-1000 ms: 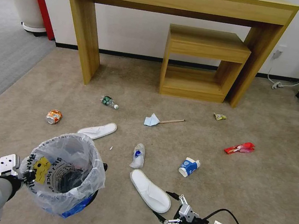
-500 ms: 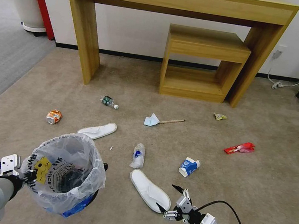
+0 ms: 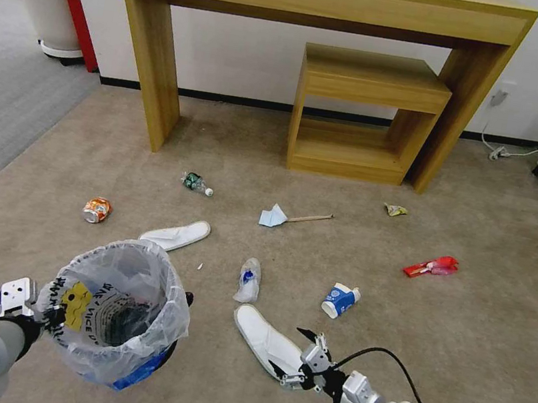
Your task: Pick up the trash bin and place the garbage on the floor into it.
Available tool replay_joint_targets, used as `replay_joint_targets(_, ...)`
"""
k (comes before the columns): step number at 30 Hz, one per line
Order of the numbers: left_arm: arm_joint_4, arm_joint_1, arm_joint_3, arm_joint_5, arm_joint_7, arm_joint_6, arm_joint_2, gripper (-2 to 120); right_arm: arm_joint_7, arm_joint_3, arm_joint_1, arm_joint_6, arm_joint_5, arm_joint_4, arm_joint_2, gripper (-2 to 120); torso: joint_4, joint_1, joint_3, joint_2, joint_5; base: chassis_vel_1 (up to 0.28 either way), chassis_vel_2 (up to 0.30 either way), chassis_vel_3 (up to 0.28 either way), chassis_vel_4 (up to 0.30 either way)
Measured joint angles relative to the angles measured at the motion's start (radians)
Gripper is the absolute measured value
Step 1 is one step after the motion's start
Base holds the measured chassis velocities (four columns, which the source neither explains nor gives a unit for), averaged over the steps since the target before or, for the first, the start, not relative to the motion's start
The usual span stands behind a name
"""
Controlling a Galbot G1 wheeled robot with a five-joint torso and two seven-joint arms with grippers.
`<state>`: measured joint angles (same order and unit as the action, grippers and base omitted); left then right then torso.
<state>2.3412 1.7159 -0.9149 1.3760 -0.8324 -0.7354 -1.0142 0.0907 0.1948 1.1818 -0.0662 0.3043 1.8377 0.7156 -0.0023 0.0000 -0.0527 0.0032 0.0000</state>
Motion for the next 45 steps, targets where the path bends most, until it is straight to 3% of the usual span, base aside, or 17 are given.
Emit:
replay_joint_targets(28, 0.004, 0.006, 0.004, -0.031, 0.015, 0.0, -0.03, 1, -0.107, 0.095, -0.054, -0.083, 0.005, -0.064, -0.024, 99, 0.0, 0.0, 0.0, 0.0, 0.0, 0.0, 0.0, 0.0, 0.0)
replay_joint_targets(45, 0.015, 0.014, 0.004, -0.045, 0.018, 0.0, -0.049, 1, -0.118, 0.114, -0.082, -0.116, 0.026, -0.083, -0.027, 99, 0.0, 0.0, 0.0, 0.0, -0.0001, 0.0, 0.0, 0.0, 0.0)
